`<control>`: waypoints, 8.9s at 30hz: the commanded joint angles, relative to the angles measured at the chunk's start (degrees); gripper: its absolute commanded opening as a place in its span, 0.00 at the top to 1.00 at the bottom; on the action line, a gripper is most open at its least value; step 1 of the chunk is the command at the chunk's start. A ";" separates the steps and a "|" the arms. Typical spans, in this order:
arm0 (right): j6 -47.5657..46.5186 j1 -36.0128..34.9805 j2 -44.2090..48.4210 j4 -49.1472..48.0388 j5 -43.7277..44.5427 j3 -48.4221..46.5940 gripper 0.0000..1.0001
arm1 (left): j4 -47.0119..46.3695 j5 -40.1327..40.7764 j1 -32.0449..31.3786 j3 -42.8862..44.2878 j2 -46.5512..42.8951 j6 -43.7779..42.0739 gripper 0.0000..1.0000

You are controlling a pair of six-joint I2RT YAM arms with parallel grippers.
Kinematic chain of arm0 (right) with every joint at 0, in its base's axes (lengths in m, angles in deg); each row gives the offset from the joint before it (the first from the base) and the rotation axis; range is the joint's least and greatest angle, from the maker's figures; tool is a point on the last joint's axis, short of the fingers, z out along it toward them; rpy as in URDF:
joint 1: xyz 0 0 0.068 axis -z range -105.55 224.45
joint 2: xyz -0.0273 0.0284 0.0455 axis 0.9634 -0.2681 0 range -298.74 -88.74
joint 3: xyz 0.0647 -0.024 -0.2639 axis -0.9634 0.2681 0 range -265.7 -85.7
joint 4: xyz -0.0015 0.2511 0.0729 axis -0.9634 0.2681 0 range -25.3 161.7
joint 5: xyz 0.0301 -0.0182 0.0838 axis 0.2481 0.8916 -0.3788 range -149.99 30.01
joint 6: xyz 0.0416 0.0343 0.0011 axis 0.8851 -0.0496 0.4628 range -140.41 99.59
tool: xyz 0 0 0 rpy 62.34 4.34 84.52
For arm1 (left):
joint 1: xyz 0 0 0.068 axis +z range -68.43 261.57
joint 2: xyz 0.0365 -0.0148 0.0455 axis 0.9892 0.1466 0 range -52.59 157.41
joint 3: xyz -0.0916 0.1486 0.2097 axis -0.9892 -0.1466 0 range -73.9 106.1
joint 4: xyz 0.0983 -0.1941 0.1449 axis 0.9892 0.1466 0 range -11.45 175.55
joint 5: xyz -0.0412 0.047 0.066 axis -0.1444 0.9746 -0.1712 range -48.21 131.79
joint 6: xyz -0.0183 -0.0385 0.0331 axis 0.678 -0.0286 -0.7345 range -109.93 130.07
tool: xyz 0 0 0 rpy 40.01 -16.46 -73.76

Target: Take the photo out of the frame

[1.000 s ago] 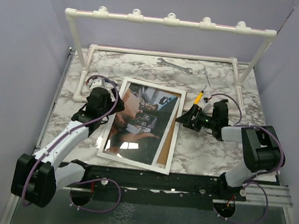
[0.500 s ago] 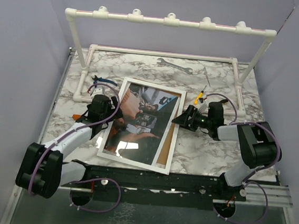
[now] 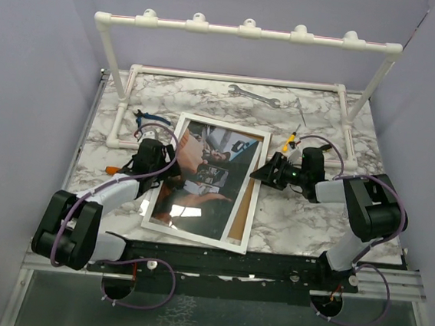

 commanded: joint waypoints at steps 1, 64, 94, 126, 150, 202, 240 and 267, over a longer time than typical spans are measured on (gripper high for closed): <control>0.15 -0.43 -1.08 -0.75 1.22 -1.22 0.26 | -2.87 -6.83 0.35 0.15 -0.56 0.85 0.12; -11.46 9.24 10.74 27.16 19.65 -7.56 0.07 | -2.60 -5.30 -8.69 8.23 5.52 5.77 0.41; -12.57 9.24 12.81 29.33 11.72 -6.13 0.56 | 2.50 -3.19 -8.14 8.22 5.28 1.51 0.60; -11.63 8.99 10.53 27.44 7.29 -6.67 0.60 | 4.19 -3.75 -5.26 11.75 7.14 -0.71 0.75; -18.36 1.08 8.13 36.31 27.43 -12.62 0.55 | 1.48 -4.01 -7.61 13.31 13.29 -1.01 0.66; -11.59 -5.88 15.63 36.05 28.28 -10.54 0.26 | 5.89 9.57 -6.25 15.43 12.55 -5.97 0.73; -7.13 -5.01 16.11 33.25 25.02 -4.13 0.08 | 10.51 8.33 -11.28 13.46 -0.72 -2.02 0.24; -2.39 -4.48 18.12 28.79 15.92 1.36 0.07 | 10.49 4.72 -16.06 12.59 -1.04 -0.63 0.25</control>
